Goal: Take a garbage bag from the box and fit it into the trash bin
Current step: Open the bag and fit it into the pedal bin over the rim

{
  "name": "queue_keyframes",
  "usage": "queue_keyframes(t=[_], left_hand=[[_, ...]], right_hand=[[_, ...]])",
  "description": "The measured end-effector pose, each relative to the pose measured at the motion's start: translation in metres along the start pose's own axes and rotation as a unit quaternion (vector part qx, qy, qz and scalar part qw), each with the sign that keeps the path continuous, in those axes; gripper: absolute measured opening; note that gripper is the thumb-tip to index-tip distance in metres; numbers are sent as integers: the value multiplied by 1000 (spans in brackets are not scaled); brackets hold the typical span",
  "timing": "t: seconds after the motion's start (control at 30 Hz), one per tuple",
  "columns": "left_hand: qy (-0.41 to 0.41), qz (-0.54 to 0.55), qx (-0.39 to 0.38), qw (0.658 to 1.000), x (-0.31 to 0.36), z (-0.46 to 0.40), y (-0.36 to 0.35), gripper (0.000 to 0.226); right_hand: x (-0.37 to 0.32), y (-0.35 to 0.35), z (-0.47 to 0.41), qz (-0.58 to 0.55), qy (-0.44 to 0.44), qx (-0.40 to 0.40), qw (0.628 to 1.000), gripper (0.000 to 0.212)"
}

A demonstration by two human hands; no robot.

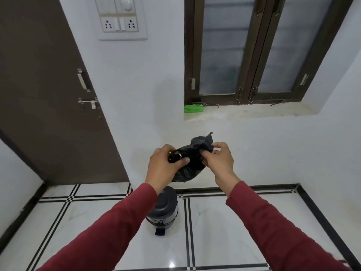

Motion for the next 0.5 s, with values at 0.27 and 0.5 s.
queue_keyframes(t=[0.27, 0.5], left_hand=[[107, 322, -53, 939, -40, 19, 39, 36], [97, 396, -103, 907, -86, 36, 98, 26]], right_hand=[[6, -59, 40, 174, 122, 34, 977, 44], [0, -143, 98, 119, 12, -103, 987, 35]])
Point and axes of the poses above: each hand's wrist, its own z-axis away from the middle knuckle, its own y-axis out of the back of the hand, x = y × z, the point moved 1 cm from there along -z, towards the middle knuckle, and after that the axes turned 11 degrees about -x, right-handed, at the moved point
